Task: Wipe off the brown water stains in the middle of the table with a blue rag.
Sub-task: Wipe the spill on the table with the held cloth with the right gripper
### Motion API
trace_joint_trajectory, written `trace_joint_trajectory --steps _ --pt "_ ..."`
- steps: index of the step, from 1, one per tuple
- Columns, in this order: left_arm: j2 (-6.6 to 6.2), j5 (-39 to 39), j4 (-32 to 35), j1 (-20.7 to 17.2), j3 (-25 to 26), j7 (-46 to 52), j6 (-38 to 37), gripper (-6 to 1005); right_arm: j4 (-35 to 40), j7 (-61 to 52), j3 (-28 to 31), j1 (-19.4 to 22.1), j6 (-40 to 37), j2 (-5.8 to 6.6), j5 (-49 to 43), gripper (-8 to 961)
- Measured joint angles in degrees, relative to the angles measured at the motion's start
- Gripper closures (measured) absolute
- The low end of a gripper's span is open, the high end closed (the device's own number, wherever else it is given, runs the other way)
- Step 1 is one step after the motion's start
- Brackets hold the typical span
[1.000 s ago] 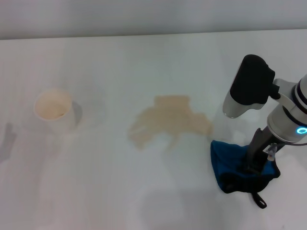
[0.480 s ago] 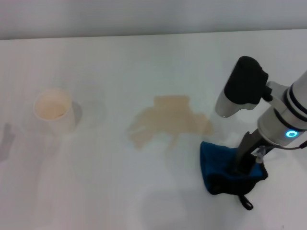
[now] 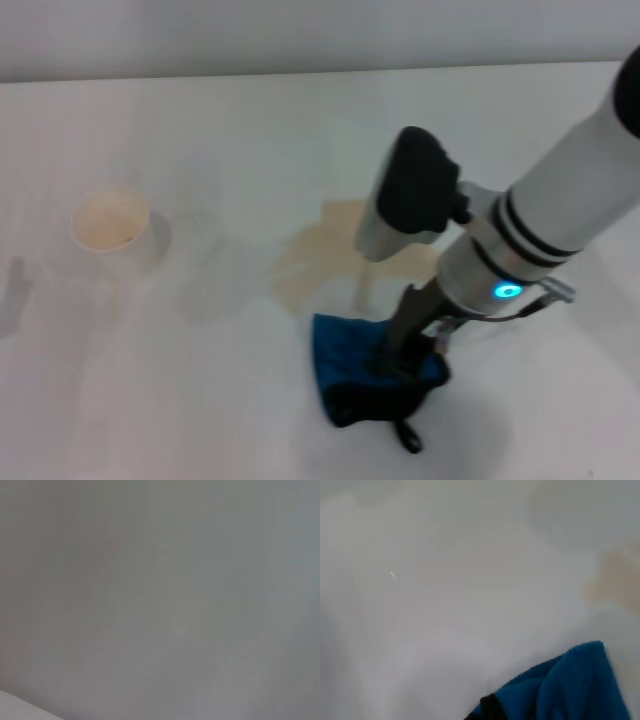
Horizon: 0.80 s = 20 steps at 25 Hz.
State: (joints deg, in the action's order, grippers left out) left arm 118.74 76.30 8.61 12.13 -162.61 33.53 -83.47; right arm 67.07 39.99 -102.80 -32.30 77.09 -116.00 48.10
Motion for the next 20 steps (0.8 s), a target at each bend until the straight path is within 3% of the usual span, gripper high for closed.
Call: trace_joint_trajectory --steps 9,20 --pt "0.00 -0.71 0.00 -0.08 -0.07 0.00 -0.04 123 -6.37 0.35 -8.39 -6.22 -12.25 -0.19 9.07 901" --pt "0.00 -0.82 -0.10 -0.29 -0.07 -0.01 -0.03 123 -9.45 1.65 -8.72 -6.85 -20.17 -0.18 10.83 905"
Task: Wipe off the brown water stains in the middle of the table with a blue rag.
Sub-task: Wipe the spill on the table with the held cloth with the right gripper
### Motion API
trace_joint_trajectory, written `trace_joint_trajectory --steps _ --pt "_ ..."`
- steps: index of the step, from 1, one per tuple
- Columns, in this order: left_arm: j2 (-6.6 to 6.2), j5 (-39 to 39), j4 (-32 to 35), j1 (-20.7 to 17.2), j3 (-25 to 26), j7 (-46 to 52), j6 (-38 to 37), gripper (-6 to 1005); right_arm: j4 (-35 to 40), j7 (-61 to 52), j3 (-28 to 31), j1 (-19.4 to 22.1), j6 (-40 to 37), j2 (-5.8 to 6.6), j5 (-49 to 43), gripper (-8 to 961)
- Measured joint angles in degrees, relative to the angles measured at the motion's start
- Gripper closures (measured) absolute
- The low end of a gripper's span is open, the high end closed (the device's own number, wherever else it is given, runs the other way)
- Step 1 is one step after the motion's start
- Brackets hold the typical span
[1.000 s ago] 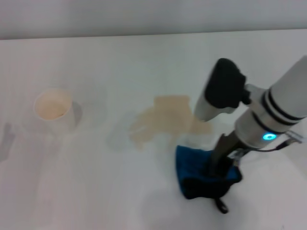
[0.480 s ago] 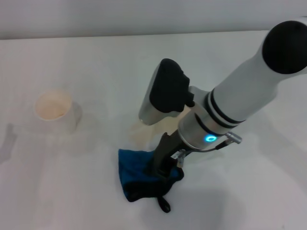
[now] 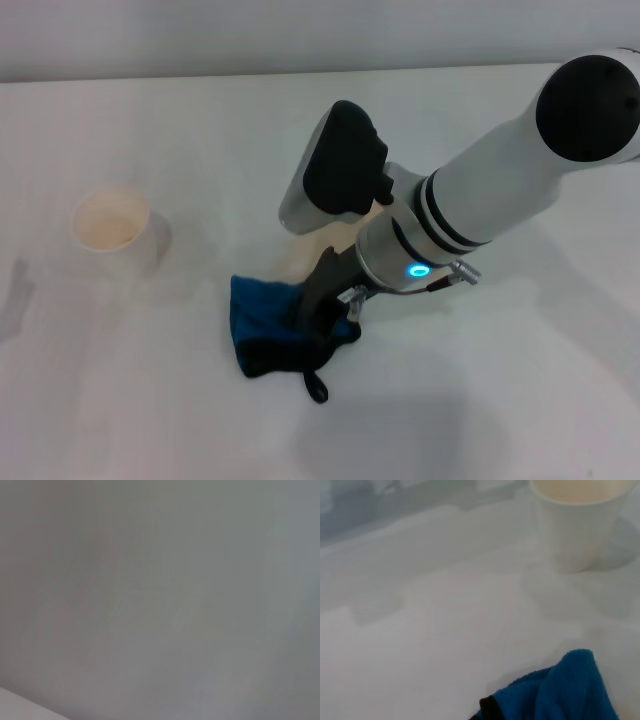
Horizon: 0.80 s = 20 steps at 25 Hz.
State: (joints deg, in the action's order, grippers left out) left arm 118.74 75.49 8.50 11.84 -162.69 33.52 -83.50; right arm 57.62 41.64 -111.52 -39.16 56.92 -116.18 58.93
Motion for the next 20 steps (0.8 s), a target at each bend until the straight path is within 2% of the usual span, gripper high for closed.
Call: trace_joint_trajectory --steps 8,14,20 --pt "0.00 -0.08 -0.45 0.18 0.00 -0.03 0.01 123 -6.80 -0.04 2.52 -1.95 -7.54 0.26 -0.09 906" --pt "0.00 -0.09 -0.49 0.02 0.21 -0.04 0.01 123 -10.04 1.38 10.27 -2.44 -8.98 0.68 -1.90 908" --pt "0.00 -0.09 -0.51 0.15 0.29 0.04 0.01 123 -13.51 1.09 18.67 -2.88 -9.78 0.76 -8.58 908"
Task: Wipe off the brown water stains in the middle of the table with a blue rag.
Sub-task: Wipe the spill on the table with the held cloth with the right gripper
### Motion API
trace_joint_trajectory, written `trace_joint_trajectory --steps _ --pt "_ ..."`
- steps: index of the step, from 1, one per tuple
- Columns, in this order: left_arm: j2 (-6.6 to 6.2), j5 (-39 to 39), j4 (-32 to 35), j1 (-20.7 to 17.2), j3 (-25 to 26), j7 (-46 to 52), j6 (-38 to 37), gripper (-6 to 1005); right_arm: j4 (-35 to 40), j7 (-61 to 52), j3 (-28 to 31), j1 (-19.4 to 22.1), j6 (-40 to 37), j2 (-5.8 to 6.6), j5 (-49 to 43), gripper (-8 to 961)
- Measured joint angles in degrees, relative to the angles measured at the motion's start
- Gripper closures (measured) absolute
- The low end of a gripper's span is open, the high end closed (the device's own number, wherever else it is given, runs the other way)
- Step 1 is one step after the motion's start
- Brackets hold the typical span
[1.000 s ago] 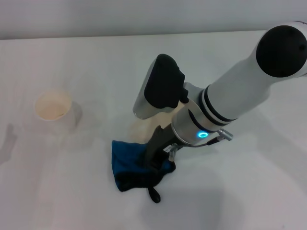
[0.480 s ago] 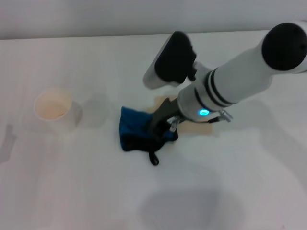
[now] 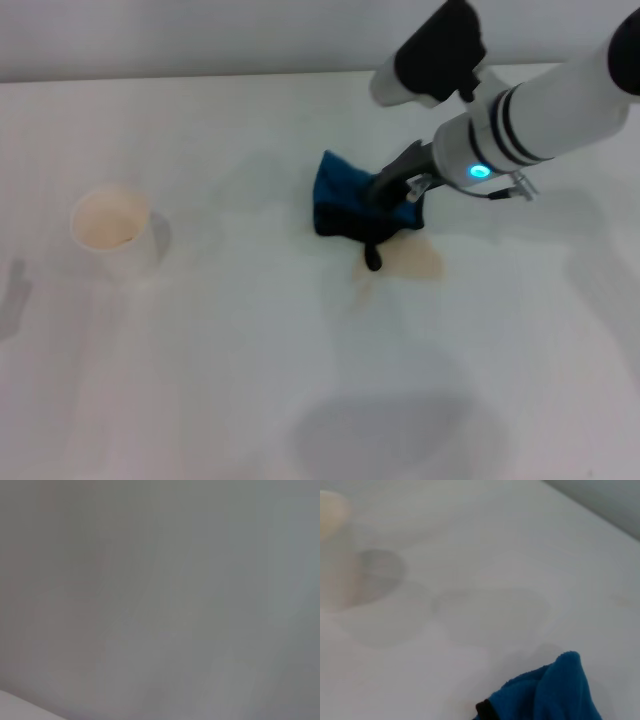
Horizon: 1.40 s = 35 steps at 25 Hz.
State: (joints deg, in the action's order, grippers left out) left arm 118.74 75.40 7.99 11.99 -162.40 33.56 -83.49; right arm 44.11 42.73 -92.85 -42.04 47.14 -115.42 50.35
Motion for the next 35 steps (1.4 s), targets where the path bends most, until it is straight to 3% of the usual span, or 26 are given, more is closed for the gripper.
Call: trace_joint_trajectory --steps 4,8,11,16,25,30,35 --pt "0.00 0.00 0.00 -0.12 0.12 0.22 0.00 123 -2.08 -0.09 3.73 -0.43 -1.03 0.05 -1.67 907" --pt "0.00 0.01 0.00 -0.03 0.13 0.24 0.00 123 -3.12 -0.01 3.75 -0.66 -1.96 -0.12 -1.54 907" --pt "0.00 0.01 0.01 0.04 0.13 0.25 0.00 123 -3.92 -0.05 0.60 -1.15 -1.67 -0.68 -0.38 907" --pt "0.00 0.24 0.00 0.03 0.16 0.27 -0.07 123 -3.35 0.42 -6.81 -1.90 0.24 -0.65 9.09 908" --pt "0.09 0.42 0.01 0.22 0.15 0.27 -0.27 123 1.01 1.96 -10.67 -2.10 8.32 -0.70 12.51 910" --pt "0.09 0.47 0.01 0.23 0.15 0.28 -0.29 123 -1.87 1.92 -9.71 -2.19 3.36 -0.16 11.96 911" --pt "0.08 0.54 0.01 0.23 0.15 0.28 -0.66 123 -5.65 2.61 0.13 -2.44 1.94 0.24 6.22 912"
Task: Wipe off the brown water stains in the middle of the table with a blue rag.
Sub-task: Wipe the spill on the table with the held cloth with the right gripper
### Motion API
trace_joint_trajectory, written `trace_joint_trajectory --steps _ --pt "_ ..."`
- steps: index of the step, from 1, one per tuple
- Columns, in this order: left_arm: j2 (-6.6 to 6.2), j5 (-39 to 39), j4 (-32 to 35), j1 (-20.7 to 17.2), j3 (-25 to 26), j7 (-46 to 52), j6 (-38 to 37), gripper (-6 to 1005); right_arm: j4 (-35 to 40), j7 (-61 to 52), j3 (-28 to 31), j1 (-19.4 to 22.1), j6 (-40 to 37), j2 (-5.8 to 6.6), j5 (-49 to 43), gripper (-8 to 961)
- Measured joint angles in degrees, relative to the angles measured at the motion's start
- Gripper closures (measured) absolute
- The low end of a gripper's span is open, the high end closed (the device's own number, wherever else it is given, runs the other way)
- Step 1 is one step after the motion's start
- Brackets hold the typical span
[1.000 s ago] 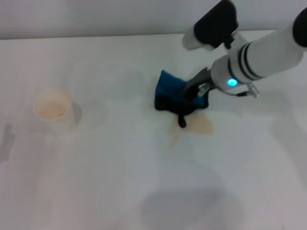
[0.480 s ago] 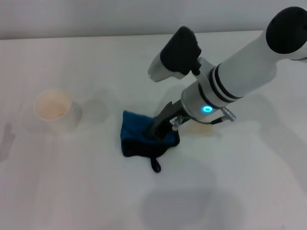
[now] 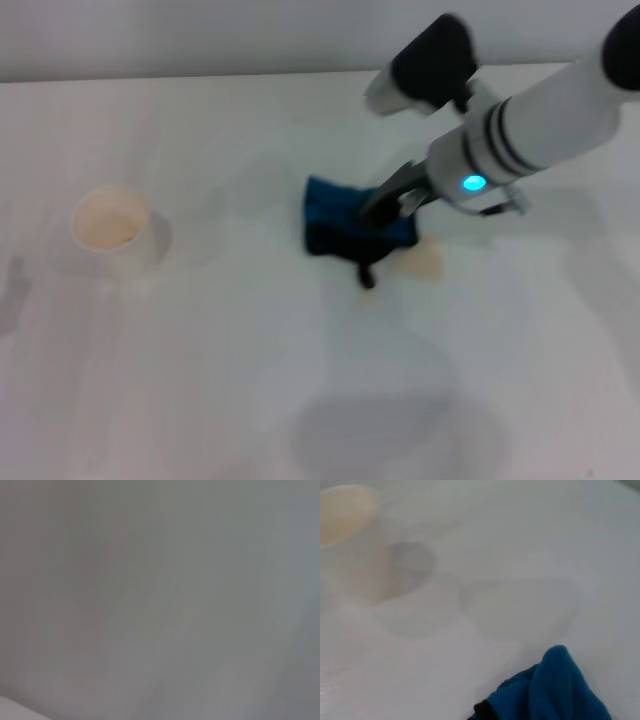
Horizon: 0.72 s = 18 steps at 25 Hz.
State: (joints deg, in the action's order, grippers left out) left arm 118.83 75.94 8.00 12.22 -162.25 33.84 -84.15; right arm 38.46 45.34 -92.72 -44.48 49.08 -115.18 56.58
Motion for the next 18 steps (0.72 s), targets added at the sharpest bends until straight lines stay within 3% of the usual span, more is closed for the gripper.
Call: trace_joint_trajectory --steps 5,8,11,18 --pt "0.00 0.00 0.00 0.00 0.00 0.00 -0.05 123 -0.64 0.12 9.74 0.92 0.85 0.28 -8.83 912" --pt "0.00 0.00 -0.05 0.00 0.00 0.00 -0.06 123 -0.13 0.32 13.98 2.37 3.54 1.12 -11.93 913" --pt "-0.05 -0.01 -0.12 0.00 0.03 0.00 -0.05 123 0.27 0.72 14.44 3.03 5.29 1.42 -12.01 913" --pt "0.00 -0.01 -0.88 0.53 0.09 0.00 -0.04 123 3.18 4.82 12.96 4.67 14.74 -0.55 -9.44 914"
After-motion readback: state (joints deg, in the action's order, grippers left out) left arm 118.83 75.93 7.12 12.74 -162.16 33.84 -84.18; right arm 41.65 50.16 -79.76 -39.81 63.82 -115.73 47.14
